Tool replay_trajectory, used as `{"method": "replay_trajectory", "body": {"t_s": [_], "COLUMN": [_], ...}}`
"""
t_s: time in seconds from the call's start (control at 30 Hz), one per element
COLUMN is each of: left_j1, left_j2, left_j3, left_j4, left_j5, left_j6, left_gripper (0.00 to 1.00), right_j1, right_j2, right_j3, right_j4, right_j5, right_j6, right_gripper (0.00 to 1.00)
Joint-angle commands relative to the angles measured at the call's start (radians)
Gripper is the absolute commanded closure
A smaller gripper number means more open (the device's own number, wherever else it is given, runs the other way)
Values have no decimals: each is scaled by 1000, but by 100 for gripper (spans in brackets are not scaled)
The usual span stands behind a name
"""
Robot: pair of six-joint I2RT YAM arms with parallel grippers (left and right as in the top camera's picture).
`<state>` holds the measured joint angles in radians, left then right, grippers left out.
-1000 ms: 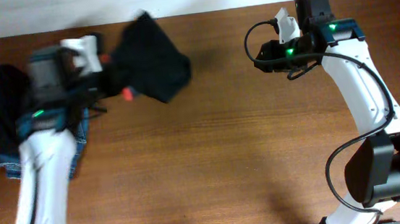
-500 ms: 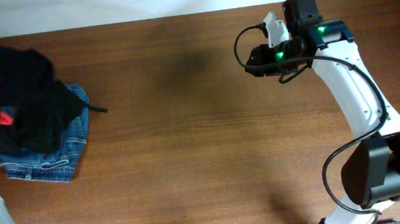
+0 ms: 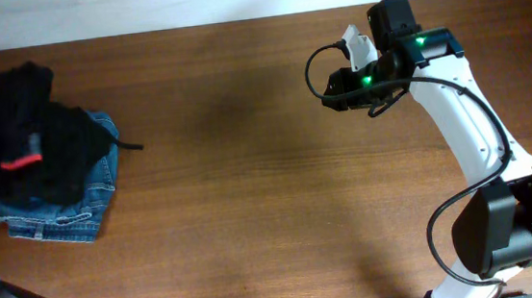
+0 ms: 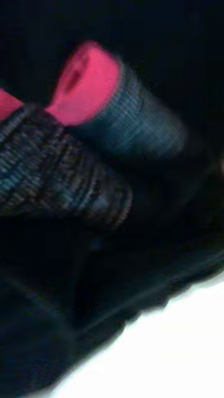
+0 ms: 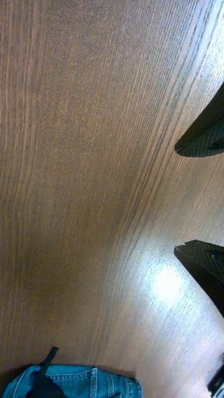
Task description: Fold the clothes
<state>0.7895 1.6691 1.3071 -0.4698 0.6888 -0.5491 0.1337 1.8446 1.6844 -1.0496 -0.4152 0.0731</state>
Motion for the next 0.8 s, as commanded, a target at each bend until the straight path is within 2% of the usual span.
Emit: {"method": "replay_trajectory", "body": {"t_s": [0.0, 0.1, 0.27, 0.3, 0.37, 0.43, 0.47, 0.6, 0.77], "left_j1": [0, 1, 2, 2, 2, 2, 2, 2, 2], "left_j2": [20, 20, 18, 18, 15, 12, 8, -23, -104], "left_j3": [1, 1, 2, 5, 18, 34, 41, 67, 83], "left_j4": [-130, -184, -163, -156, -141, -146, -152, -153, -153], "left_j5": [-164, -234, -240, -237, -197, -176, -172, -162, -163], "left_j6": [-19, -11, 5, 6, 43, 50, 55, 96, 133], "left_gripper": [100, 100, 96, 91, 75, 48, 31, 13, 4], "right_j1": [5, 6, 6, 6, 6, 6, 6, 5, 6], "right_j2": [3, 3, 3, 3, 3, 3, 3, 3, 3], "right_j3": [5, 5, 5, 5, 5, 5, 5, 5, 5], "right_j4": [-6, -9, -11, -11, -13, -13, -13, -13, -8], "right_j5": [10, 9, 9, 9, 9, 9, 9, 9, 9], "right_j6": [-13, -13, -13, -13, -13, -13, -13, -13, -13], "right_gripper": [51, 51, 50, 51, 50, 50, 50, 50, 50]}}
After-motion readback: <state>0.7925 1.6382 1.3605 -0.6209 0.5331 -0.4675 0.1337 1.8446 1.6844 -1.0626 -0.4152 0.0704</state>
